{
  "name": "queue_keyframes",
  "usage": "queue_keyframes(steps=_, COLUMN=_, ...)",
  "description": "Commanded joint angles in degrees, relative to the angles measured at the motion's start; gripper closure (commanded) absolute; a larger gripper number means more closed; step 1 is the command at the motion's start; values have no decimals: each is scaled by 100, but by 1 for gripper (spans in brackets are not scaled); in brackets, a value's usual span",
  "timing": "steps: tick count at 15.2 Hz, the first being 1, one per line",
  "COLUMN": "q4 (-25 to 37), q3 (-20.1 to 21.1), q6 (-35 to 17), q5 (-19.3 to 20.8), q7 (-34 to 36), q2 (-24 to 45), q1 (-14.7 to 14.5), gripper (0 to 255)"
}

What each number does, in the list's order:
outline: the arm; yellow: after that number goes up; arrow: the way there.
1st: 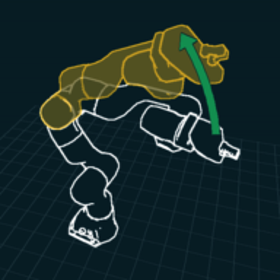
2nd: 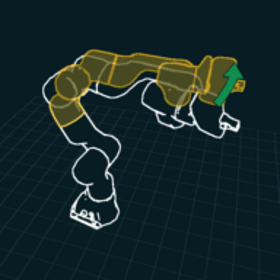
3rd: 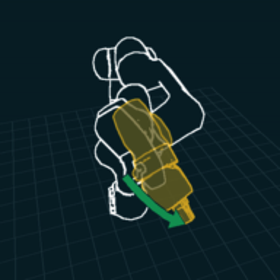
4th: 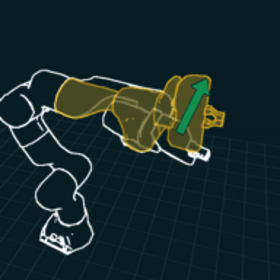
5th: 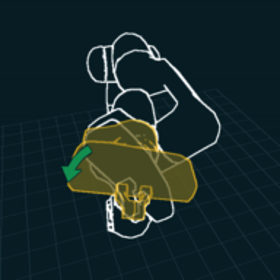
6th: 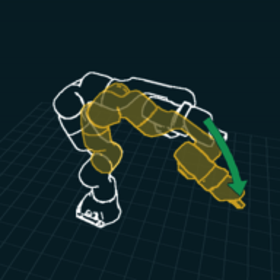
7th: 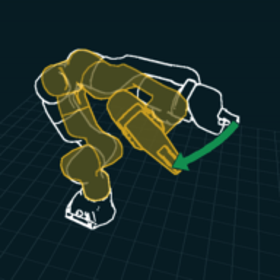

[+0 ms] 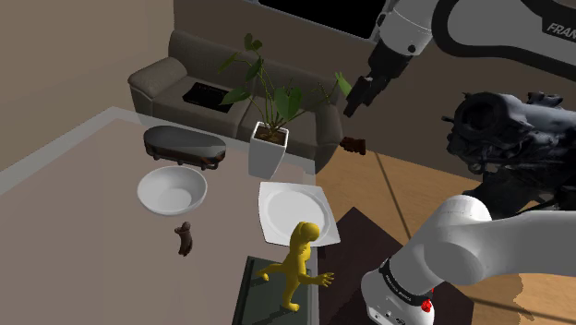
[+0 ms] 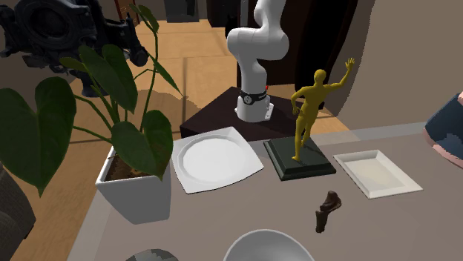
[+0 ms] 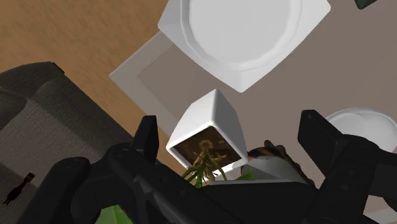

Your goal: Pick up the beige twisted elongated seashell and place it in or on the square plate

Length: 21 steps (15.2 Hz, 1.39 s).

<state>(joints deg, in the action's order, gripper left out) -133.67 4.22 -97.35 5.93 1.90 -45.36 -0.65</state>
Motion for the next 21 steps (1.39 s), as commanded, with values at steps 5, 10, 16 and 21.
queue_keyframes(steps=5, q4=-110, q3=555, q6=-257, q5=-146, q7=608, q2=294, q1=-95, gripper=0)
queue_keyframes(steps=10, q4=-80, q3=1253, q6=-581, q5=-259, q7=1385, q2=848, q1=-173, gripper=0)
queue_keyframes(steps=16, q4=204, q3=2105, q6=-931, q5=-204, q7=2375, q2=1772, q1=-163, gripper=0)
queue_keyframes(steps=21, q4=650, q3=2818, q6=-1129, q5=109, q7=3300, q2=2767, q1=-80, gripper=0)
